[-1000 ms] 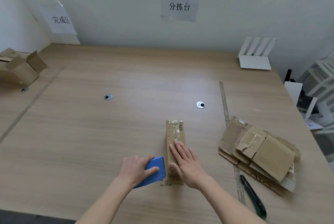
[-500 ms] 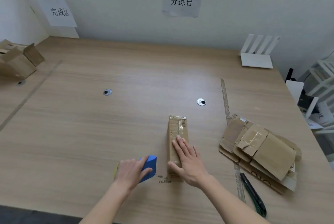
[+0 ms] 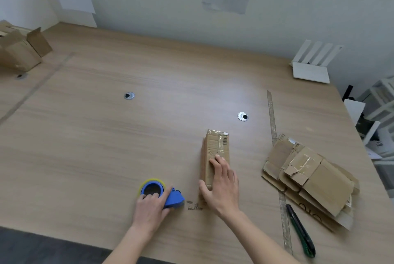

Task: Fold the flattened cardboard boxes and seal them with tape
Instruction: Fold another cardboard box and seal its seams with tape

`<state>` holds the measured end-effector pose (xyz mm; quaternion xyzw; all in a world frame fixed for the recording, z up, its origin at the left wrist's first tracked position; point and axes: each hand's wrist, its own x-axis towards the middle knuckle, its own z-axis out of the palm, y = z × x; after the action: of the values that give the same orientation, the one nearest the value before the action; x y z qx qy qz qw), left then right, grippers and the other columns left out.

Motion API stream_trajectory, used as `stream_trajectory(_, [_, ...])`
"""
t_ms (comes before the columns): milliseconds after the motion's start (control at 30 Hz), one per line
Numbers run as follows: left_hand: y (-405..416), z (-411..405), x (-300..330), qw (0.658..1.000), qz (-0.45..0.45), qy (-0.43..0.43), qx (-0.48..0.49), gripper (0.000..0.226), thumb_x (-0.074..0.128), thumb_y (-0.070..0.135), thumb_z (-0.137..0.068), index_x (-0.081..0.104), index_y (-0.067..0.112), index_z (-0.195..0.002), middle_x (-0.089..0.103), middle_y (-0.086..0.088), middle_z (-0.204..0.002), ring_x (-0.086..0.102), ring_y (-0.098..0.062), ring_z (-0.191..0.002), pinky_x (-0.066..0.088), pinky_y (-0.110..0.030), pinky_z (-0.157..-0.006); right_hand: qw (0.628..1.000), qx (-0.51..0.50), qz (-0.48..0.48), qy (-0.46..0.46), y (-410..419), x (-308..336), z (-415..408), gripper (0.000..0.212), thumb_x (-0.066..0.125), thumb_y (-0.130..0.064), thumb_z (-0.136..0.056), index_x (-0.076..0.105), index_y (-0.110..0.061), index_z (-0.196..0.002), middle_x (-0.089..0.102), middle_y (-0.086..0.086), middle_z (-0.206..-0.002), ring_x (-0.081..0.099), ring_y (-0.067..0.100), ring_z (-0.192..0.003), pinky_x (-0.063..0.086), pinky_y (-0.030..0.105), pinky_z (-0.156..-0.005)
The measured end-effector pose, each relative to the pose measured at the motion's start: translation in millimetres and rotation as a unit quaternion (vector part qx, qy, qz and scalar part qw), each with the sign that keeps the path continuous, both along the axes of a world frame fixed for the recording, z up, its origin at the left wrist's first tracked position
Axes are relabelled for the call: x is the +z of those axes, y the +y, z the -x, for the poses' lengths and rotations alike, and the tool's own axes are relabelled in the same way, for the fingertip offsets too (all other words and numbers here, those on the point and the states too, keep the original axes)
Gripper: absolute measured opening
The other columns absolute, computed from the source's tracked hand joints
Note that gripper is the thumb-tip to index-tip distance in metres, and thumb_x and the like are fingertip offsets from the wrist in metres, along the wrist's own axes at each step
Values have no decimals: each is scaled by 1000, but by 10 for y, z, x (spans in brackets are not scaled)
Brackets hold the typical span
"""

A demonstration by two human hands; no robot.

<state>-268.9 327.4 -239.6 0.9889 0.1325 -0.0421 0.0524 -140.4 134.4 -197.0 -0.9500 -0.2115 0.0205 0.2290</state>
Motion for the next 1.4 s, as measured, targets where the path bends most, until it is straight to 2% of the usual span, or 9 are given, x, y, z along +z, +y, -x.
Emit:
stream_trajectory(133, [-16,56,-62,1000,-16,-12,6,85,96,52,-39,73,24,-116,53,1,-52,55,-22,-43,50,-33,-52,999,-43,-8,-4,117,34,47,62,62,-37,-77,42,-26,-135,36,-9,-153,32,16,-144,40,44,-110])
stream_trajectory(233, [-12,71,-59,999,-28,-35,6,84,90,58,-49,71,22,-122,58,-1,-57,59,-23,-50,54,-37,-60,999,-49,-5,6,192,50,68,61,63,-45,-84,42,-25,-137,33,-9,-153,30,16,-144,40,43,-110])
stream_trajectory(367, [-11,-71,126,992,-4,-128,-14,71,49,70,-76,65,24,-128,70,3,-93,67,-19,-82,55,-32,-74,990,39,-41,125,25,130,-81,70,50,-53,-91,33,-24,-153,14,-14,-162,12,12,-150,22,40,-122])
stream_trajectory(500, [-194,-411,373,975,47,-179,-119,66,46,66,-88,50,27,-142,58,6,-136,58,-13,-117,49,-31,-95,943,163,-104,272,-342,250,-352,70,51,-28,-93,26,-22,-158,-2,-20,-162,-8,3,-153,2,34,-127])
stream_trajectory(633, [-441,-676,440,965,113,-171,-165,66,44,66,-91,47,27,-145,44,7,-153,45,-13,-136,41,-34,-108,937,229,-76,252,-548,182,-479,81,69,-23,-94,22,-24,-160,-4,-17,-166,-12,-3,-151,1,21,-124])
stream_trajectory(733, [-519,-744,412,960,122,-187,-166,59,46,63,-88,59,27,-132,46,10,-151,48,-11,-132,46,-30,-102,948,249,-54,191,-563,125,-509,80,70,-29,-95,24,-25,-160,1,-14,-168,-6,0,-154,3,18,-123])
stream_trajectory(967, [-505,-801,335,953,101,-210,-192,56,88,44,-64,71,20,-111,61,1,-136,67,-16,-107,58,-29,-80,952,301,11,60,-640,64,-512,75,57,-45,-100,19,-25,-162,-1,-16,-169,-6,2,-154,15,29,-126])
stream_trajectory(1233, [-407,-834,337,948,154,-181,-209,49,76,47,-75,63,24,-117,53,4,-144,62,-15,-117,59,-28,-79,918,384,91,43,-743,205,-861,90,67,-54,-89,17,-33,-161,2,-19,-169,3,3,-155,30,33,-122])
stream_trajectory(1400, [-366,-882,401,945,172,-176,-215,47,68,51,-78,63,23,-115,55,1,-142,64,-17,-112,61,-32,-78,910,408,67,19,-640,205,-967,94,79,-53,-76,38,-24,-155,33,-5,-162,30,17,-147,39,36,-116])
